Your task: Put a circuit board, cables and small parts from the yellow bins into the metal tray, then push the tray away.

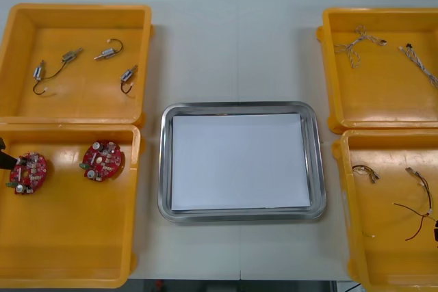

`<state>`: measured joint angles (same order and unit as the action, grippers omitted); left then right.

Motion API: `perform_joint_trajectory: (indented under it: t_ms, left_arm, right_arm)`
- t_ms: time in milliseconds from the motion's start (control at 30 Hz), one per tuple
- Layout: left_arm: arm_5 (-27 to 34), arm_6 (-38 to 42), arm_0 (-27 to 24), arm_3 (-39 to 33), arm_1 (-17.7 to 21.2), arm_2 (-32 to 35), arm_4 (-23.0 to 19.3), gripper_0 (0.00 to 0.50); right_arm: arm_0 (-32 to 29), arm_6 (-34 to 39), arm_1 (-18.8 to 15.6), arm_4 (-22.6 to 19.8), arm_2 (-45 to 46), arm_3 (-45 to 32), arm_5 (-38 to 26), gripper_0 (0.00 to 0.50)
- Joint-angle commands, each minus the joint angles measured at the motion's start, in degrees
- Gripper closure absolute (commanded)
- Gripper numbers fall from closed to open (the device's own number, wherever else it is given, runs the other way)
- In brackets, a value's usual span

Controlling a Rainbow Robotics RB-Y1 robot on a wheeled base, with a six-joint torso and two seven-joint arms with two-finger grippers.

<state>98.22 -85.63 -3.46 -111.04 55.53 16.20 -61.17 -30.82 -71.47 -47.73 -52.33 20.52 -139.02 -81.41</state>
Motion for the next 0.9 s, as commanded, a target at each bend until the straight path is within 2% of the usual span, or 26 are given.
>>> perform_joint_trajectory:
  t_ms: [33, 67, 100, 133, 167, 200, 267, 667, 900]
  left_arm:
    - [-0.13, 7.58, -0.23, -0.94, 1.08, 2.60, 0.87, 0.000]
    - [-0.31, 7.75, -0.14, -0.94, 0.99, 2.69, 0.96, 0.000]
    - [-0.83, 8.11, 0.21, -0.94, 0.64, 2.69, 1.23, 0.000]
    - [-1.36, 8.37, 0.56, -1.03, 0.20, 2.87, 1.49, 0.000]
    - [-1.62, 8.46, 0.91, -1.03, -0.16, 3.13, 1.58, 0.000]
    - [-2.50, 8.55, 1.53, -1.03, -0.59, 3.57, 1.75, 0.000]
    - [-3.73, 8.63, 2.41, -1.11, -1.03, 3.92, 2.10, 0.000]
    - [-10.33, 8.37, 7.33, -1.29, -4.11, 4.10, 4.48, 0.000]
    - [-12.00, 8.55, 9.44, -1.20, -6.48, 4.10, 5.53, 0.000]
  right_arm:
    - [-1.53, 1.42, 1.32, -0.14, 1.81, -1.78, -0.33, 0.500]
    - [-1.62, 1.33, 1.32, -0.14, 1.90, -1.78, -0.33, 0.488]
    - [-1.62, 1.24, 1.32, -0.23, 1.81, -1.78, -0.42, 0.435]
    - [-1.62, 1.24, 1.32, -0.31, 1.81, -1.78, -0.42, 0.331]
    - [-1.53, 1.24, 1.32, -0.31, 1.81, -1.78, -0.42, 0.274]
    - [-1.53, 1.15, 1.32, -0.40, 1.81, -1.86, -0.42, 0.137]
    - [-1.62, 1.15, 1.32, -0.49, 1.81, -1.95, -0.42, 0.000]
    - [0.32, 3.18, 1.06, -1.28, 3.65, -2.39, -2.97, 0.000]
    - [4.18, 7.31, -1.40, -2.25, 4.71, -2.13, -5.78, 0.000]
